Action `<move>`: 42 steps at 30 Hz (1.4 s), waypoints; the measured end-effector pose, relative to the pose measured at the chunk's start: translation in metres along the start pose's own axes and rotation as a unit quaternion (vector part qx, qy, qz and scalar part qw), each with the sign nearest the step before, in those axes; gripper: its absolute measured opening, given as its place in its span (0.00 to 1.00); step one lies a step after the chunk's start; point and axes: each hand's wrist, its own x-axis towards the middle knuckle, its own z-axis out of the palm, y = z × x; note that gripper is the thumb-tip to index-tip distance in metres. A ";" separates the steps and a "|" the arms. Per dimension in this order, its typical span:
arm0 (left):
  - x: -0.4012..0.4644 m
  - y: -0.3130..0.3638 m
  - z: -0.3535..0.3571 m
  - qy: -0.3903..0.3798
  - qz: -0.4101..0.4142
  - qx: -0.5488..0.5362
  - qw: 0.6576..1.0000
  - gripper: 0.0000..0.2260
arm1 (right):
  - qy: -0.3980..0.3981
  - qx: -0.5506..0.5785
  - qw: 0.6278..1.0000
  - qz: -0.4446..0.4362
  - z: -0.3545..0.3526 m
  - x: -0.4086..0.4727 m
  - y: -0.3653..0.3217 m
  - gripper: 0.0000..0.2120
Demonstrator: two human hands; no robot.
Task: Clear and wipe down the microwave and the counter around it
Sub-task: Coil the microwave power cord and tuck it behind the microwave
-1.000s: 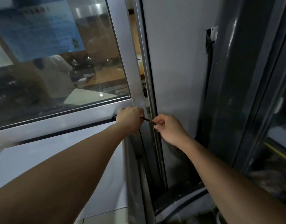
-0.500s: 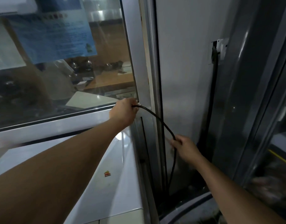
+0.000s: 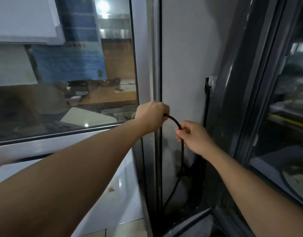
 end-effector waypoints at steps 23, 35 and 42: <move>-0.016 0.042 -0.093 0.020 -0.012 -0.190 0.982 0.06 | 0.063 -0.084 0.994 0.011 -0.109 -0.050 -0.068 0.10; -0.021 0.027 -0.108 0.085 -0.118 -0.408 0.901 0.09 | -0.086 -0.123 0.987 0.057 -0.116 -0.081 -0.102 0.07; -0.026 0.026 -0.110 0.109 -0.139 -0.422 0.889 0.10 | 0.083 -0.100 0.991 0.018 -0.133 -0.077 -0.123 0.07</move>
